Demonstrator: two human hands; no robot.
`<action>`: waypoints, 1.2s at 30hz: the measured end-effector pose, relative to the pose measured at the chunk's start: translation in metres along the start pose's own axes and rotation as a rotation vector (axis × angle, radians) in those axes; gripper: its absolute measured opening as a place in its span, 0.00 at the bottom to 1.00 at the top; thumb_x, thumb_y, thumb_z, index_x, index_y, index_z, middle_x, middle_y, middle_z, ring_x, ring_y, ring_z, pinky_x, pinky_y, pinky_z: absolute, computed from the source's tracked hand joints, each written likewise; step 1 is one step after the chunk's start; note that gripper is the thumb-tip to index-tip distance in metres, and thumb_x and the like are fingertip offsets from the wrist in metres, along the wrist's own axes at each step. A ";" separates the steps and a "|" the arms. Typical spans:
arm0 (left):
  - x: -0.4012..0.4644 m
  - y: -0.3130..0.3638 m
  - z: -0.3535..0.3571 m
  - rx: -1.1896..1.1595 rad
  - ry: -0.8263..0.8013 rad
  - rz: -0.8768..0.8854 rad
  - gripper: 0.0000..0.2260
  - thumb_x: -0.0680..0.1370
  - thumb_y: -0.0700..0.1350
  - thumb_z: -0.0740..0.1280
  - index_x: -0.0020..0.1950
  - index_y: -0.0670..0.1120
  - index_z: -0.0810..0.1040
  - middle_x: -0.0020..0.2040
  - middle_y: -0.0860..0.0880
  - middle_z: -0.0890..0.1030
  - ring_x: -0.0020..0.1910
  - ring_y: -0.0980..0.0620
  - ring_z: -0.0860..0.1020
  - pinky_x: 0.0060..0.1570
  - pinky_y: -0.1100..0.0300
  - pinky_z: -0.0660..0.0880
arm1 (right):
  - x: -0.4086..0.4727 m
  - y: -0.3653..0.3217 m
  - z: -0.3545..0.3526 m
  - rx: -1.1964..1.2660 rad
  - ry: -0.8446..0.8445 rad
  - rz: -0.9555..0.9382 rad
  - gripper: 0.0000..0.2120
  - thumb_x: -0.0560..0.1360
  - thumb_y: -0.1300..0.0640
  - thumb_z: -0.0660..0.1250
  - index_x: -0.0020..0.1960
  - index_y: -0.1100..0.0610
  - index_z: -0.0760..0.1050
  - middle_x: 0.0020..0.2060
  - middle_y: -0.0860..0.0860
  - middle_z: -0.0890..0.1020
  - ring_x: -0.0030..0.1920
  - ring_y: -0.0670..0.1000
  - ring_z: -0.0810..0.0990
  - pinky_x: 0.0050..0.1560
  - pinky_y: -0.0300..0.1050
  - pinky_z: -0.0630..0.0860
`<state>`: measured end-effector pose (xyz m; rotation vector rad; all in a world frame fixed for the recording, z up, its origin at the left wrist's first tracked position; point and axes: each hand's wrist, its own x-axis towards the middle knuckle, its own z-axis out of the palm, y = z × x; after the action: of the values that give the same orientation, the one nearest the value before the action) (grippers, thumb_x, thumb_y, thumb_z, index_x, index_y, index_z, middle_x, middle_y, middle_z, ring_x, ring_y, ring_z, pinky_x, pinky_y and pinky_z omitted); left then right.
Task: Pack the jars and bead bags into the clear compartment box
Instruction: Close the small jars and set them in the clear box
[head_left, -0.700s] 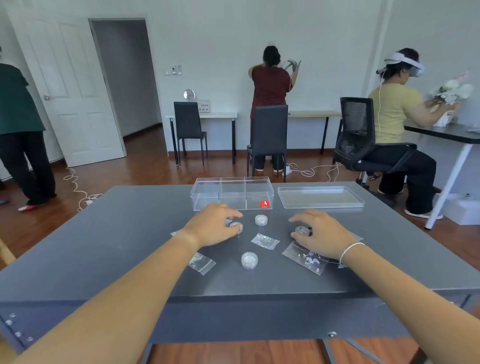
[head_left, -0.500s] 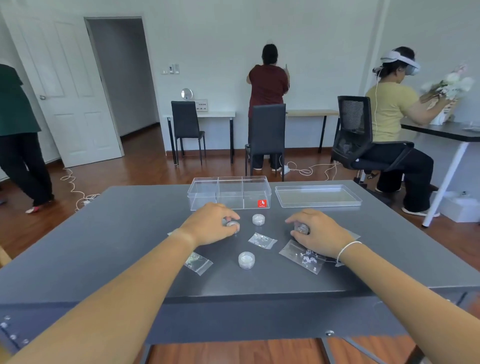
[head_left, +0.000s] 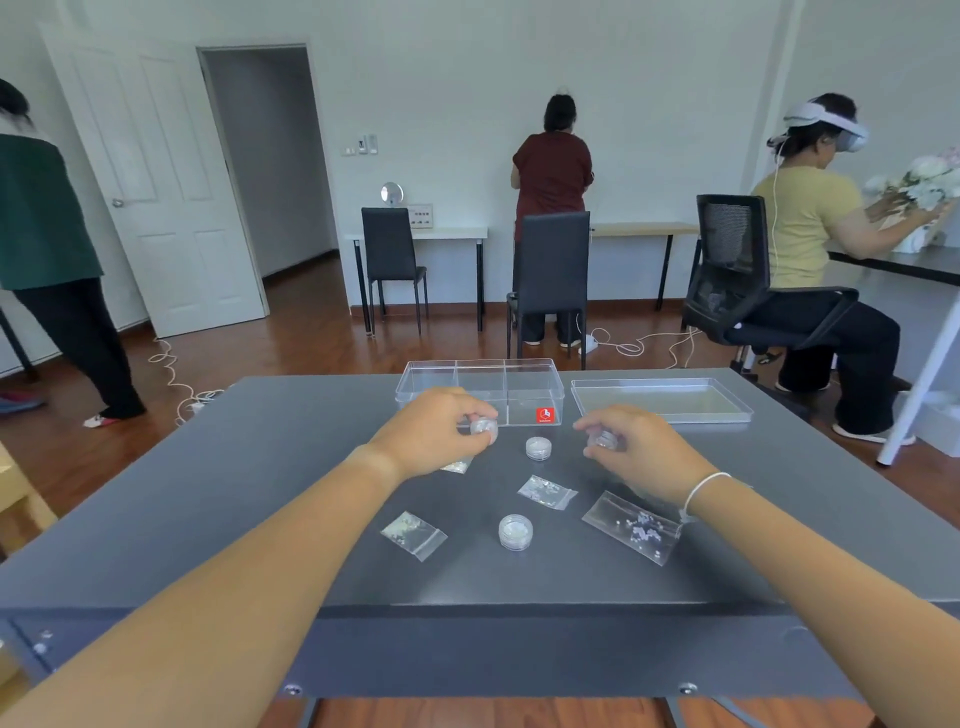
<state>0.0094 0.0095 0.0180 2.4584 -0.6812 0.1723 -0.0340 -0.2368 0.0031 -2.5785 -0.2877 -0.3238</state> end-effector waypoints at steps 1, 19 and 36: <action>0.002 0.001 -0.005 0.010 0.017 0.008 0.12 0.73 0.52 0.66 0.56 0.55 0.79 0.49 0.57 0.77 0.49 0.59 0.73 0.51 0.64 0.68 | 0.004 -0.002 0.000 0.020 0.010 -0.007 0.11 0.74 0.58 0.66 0.56 0.52 0.77 0.54 0.50 0.79 0.47 0.46 0.70 0.53 0.36 0.66; 0.075 -0.022 -0.034 0.111 0.063 0.015 0.13 0.74 0.49 0.67 0.57 0.50 0.79 0.49 0.52 0.77 0.48 0.54 0.74 0.53 0.61 0.71 | 0.072 -0.021 0.006 0.288 0.056 -0.087 0.09 0.71 0.64 0.67 0.43 0.50 0.77 0.46 0.50 0.76 0.45 0.51 0.74 0.51 0.39 0.72; 0.131 -0.053 -0.021 0.121 -0.095 -0.080 0.06 0.72 0.47 0.68 0.48 0.50 0.82 0.51 0.51 0.82 0.51 0.51 0.78 0.54 0.56 0.74 | 0.139 -0.017 0.012 0.255 -0.007 -0.128 0.11 0.73 0.63 0.66 0.53 0.52 0.78 0.52 0.48 0.77 0.50 0.51 0.77 0.55 0.40 0.74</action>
<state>0.1498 0.0019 0.0437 2.6194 -0.6273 0.0671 0.0953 -0.1971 0.0405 -2.3159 -0.4671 -0.3036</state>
